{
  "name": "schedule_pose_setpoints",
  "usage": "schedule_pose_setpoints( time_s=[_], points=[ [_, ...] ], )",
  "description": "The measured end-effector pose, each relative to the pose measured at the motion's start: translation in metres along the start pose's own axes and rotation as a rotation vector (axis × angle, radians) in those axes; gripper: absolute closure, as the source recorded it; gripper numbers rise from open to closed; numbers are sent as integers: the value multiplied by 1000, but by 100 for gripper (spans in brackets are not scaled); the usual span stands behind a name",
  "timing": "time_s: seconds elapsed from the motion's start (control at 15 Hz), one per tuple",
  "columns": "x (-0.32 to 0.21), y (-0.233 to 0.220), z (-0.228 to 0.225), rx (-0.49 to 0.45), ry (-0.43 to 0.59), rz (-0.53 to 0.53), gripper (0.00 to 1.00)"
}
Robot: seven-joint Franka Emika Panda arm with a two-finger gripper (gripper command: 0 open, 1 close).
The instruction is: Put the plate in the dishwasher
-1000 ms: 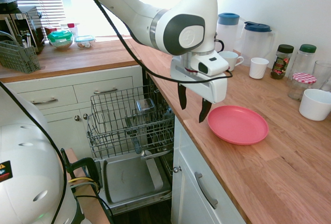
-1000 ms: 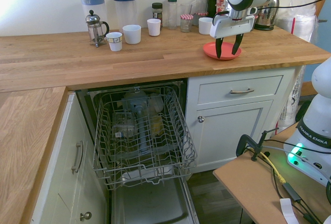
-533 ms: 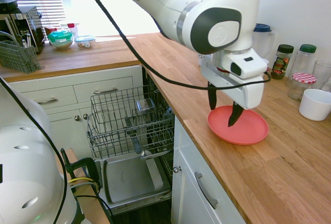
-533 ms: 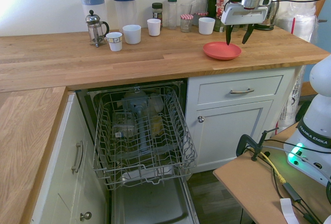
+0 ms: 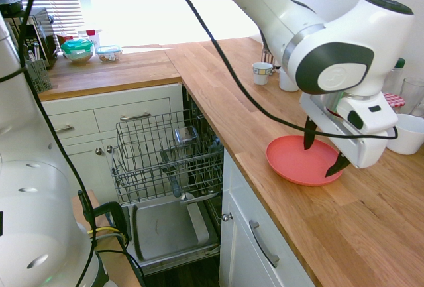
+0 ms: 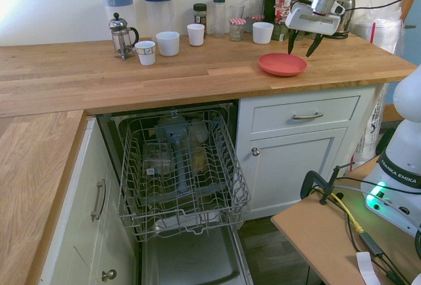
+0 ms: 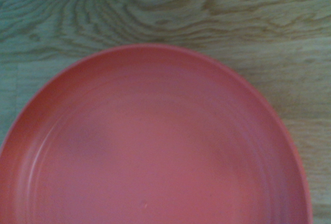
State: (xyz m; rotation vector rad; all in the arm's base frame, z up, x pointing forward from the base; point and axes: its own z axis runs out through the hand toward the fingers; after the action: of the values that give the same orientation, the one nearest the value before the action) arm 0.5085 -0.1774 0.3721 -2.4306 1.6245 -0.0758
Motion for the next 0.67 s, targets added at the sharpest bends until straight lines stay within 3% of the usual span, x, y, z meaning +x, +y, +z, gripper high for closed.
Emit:
schedule_pose_setpoints(
  time_s=[0.53,0.6,0.67],
  points=[
    [30,10,28,65,-97,-2,0],
    [32,12,30,71,-104,-2,100],
    [33,13,31,78,-113,-4,100]
  ],
)
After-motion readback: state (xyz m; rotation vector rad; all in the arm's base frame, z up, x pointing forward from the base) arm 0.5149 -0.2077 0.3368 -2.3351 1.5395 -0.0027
